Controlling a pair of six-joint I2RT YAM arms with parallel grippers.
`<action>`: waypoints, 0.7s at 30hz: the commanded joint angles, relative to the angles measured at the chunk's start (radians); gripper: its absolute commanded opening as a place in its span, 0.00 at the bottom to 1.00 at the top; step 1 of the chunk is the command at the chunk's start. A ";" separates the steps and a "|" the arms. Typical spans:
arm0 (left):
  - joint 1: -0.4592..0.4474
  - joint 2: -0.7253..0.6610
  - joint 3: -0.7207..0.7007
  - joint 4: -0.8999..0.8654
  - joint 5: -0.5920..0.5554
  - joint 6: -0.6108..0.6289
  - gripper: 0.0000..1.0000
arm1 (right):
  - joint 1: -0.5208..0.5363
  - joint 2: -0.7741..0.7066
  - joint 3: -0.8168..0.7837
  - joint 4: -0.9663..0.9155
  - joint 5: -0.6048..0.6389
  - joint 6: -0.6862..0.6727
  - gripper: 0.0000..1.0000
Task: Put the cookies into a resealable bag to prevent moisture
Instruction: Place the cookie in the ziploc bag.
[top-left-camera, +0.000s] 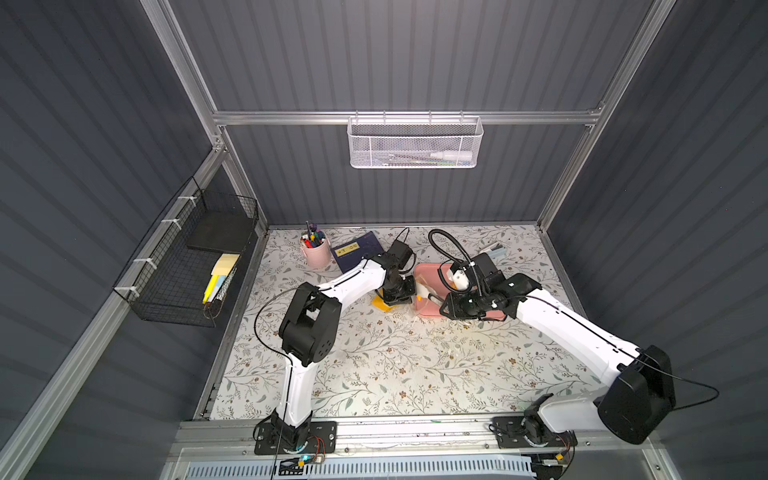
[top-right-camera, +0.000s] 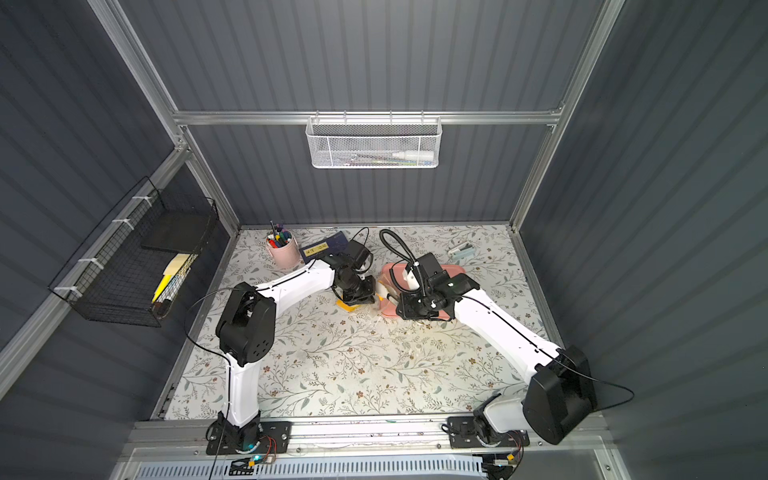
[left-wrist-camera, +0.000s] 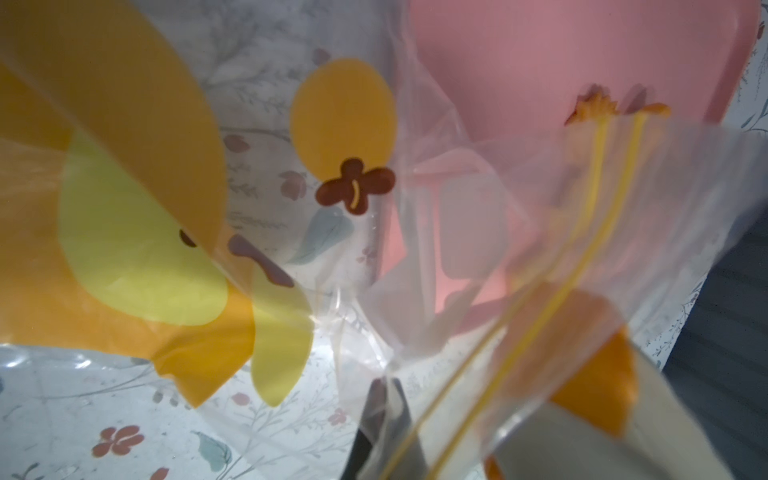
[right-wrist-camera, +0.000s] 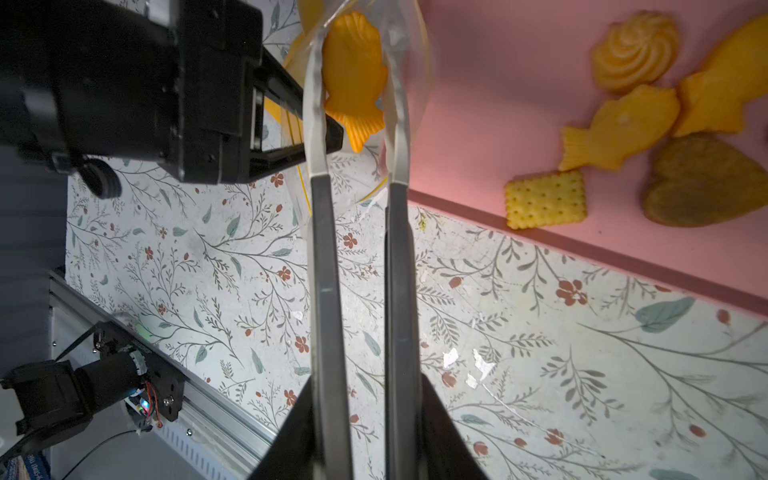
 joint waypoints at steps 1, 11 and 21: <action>0.006 -0.006 0.020 -0.010 0.019 -0.009 0.00 | 0.001 0.018 0.007 0.044 0.003 0.042 0.29; 0.014 0.010 0.038 0.015 0.004 -0.030 0.00 | -0.005 -0.054 0.011 0.022 0.028 0.007 0.46; 0.023 0.048 0.027 0.027 -0.007 -0.029 0.00 | -0.145 -0.211 0.063 -0.311 0.212 -0.108 0.45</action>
